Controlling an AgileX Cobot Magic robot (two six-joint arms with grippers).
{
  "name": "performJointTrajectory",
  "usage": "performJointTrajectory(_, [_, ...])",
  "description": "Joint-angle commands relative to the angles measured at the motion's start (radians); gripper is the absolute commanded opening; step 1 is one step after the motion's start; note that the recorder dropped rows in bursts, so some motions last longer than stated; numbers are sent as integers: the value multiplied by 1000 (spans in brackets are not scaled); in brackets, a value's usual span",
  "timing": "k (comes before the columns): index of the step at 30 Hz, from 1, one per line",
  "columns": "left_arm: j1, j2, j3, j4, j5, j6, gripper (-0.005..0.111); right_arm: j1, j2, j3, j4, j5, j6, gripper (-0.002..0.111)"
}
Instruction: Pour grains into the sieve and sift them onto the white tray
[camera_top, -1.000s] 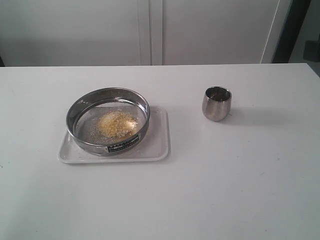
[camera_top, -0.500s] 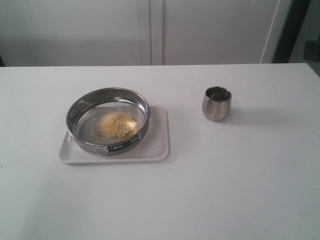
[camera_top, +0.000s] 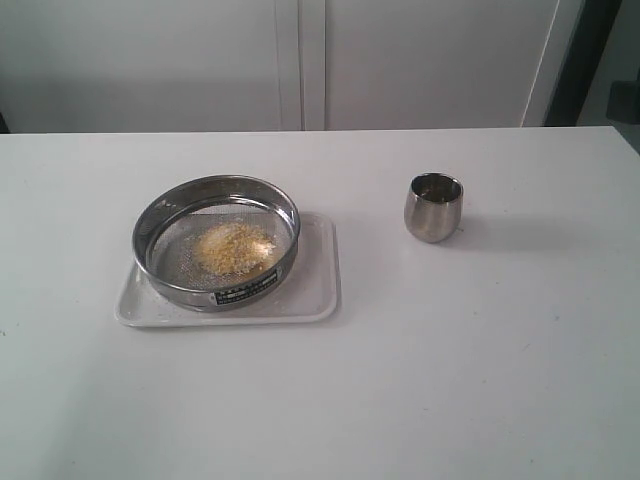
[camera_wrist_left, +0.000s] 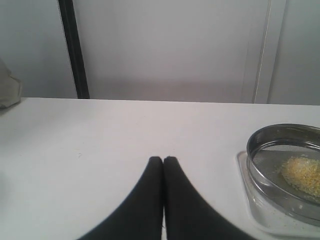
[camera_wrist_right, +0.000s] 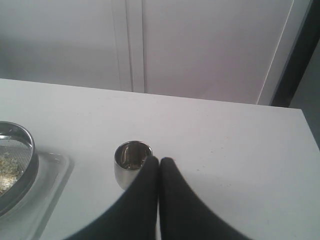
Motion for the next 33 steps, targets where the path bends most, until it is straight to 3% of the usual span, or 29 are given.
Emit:
performJointTrajectory(1, [0,-3,-7,-18,1,-17,0,-2,-6,5,-6,-2,-5,0])
performJointTrajectory(8, [0,102,-55,-35,78,-35,0,-2,-6,5,-6,-4,-14,0])
performJointTrajectory(15, [0,280,-76,-84,73,-35,0,-2,-6,5,-6,-2,-14,0])
performJointTrajectory(33, [0,824,-424,-99,307,-26,0,-2,-6,5,-6,-4,-14,0])
